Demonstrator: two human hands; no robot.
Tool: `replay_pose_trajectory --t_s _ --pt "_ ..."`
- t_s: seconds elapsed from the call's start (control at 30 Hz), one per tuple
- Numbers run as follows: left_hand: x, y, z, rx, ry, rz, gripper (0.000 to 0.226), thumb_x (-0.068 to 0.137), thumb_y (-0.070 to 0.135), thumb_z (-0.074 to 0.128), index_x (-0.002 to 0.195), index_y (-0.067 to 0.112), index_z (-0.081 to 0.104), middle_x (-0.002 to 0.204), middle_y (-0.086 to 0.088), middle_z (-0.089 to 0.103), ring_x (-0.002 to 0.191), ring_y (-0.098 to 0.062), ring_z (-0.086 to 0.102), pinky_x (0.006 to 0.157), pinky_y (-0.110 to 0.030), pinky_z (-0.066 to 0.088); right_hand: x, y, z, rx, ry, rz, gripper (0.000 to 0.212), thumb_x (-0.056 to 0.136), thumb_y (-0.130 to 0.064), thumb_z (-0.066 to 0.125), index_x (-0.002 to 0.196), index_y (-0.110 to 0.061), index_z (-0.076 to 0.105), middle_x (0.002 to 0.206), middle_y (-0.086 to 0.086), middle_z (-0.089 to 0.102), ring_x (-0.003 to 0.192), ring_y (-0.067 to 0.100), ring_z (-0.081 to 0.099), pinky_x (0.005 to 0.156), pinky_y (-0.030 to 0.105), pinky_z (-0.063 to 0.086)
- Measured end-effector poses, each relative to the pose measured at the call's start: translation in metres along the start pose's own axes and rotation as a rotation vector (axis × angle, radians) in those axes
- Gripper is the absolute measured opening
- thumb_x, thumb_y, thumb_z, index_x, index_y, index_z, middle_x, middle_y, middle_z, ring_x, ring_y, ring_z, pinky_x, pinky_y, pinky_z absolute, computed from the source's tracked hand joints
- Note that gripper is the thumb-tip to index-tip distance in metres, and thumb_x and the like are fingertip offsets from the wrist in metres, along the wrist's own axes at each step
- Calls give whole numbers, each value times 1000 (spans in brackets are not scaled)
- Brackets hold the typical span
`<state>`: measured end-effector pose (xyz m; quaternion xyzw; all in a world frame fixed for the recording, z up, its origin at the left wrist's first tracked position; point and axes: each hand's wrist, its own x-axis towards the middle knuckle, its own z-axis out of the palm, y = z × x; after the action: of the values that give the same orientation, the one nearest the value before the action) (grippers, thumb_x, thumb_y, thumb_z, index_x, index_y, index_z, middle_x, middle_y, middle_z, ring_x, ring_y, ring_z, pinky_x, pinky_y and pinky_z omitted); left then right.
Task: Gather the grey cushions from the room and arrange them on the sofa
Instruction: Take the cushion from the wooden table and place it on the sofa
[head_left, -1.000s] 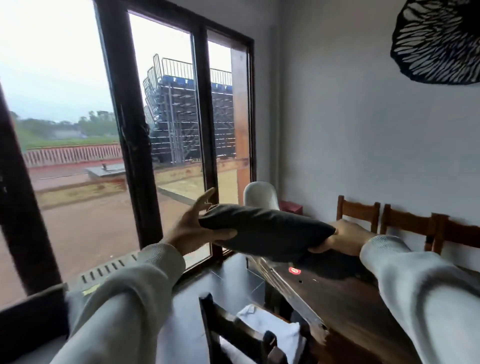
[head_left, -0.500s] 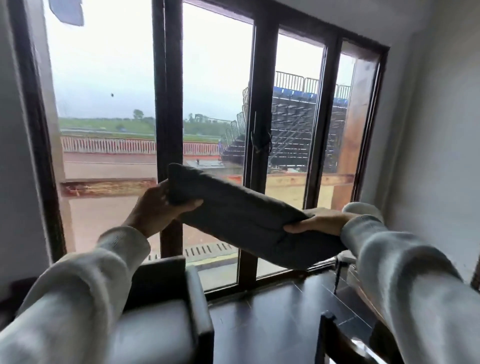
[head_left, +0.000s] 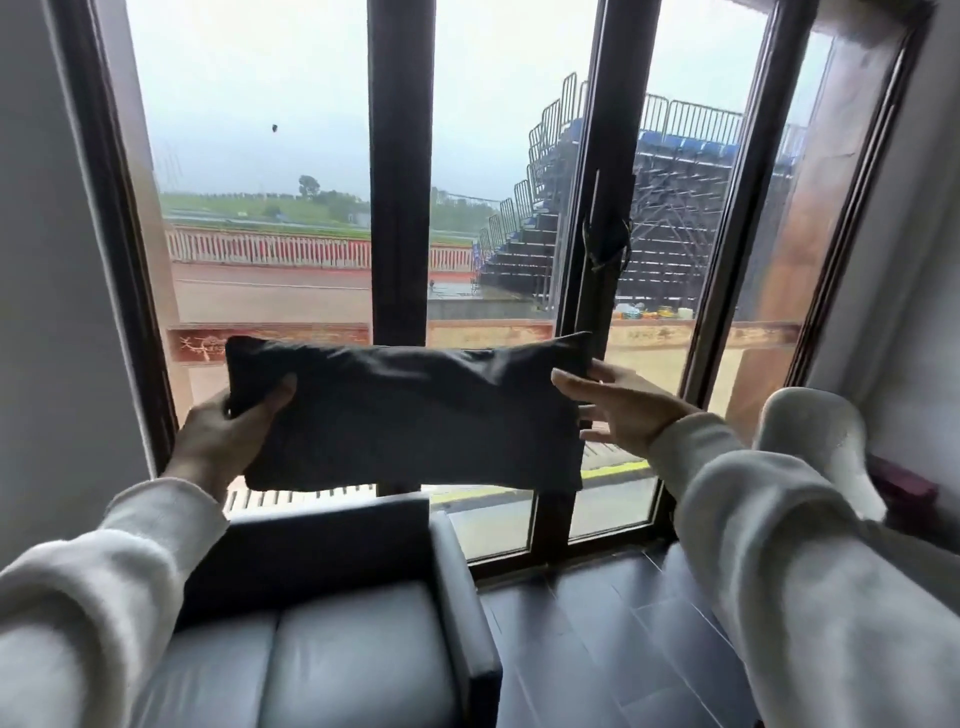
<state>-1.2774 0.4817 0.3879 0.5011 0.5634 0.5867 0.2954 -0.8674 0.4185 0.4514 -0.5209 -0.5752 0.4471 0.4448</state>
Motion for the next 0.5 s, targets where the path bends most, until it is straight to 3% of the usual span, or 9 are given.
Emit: replay_pose_trajectory --t_s 0.1,0.2,0.3,0.37,0.5 --pt "38 -22 18 19 -34 -47 69 50 89 75 87 31 74 94 8 77 94 -24 73 87 -43 61 63 23 7 -44 -20 -1 91 54 -42 103 133 -41 58 131 -3 71 115 26 69 102 55 52" --pt "88 -35 41 54 -99 -75 57 66 81 78 93 31 69 102 6 74 98 -22 71 91 -41 60 128 55 4 -57 16 6 102 42 -28 103 135 -28 60 122 4 77 107 25 76 90 46 62" --pt "138 -49 64 68 -161 -114 57 76 71 79 115 32 63 108 4 72 88 -10 71 61 -21 58 197 90 -2 -62 48 27 95 37 -30 107 124 -23 70 108 -1 82 98 18 79 86 40 63" --pt "175 -61 82 87 -176 -125 68 77 68 79 130 31 58 111 3 71 83 -7 73 52 -21 55 240 112 -5 -68 79 48 89 34 -36 104 116 -22 73 103 -4 82 93 16 80 77 35 65" --pt "240 -102 113 125 -221 -212 81 70 74 77 134 30 57 127 3 66 113 -20 65 84 -40 56 311 154 2 -70 103 78 84 37 -37 103 115 -21 74 100 -7 82 90 12 79 73 32 63"
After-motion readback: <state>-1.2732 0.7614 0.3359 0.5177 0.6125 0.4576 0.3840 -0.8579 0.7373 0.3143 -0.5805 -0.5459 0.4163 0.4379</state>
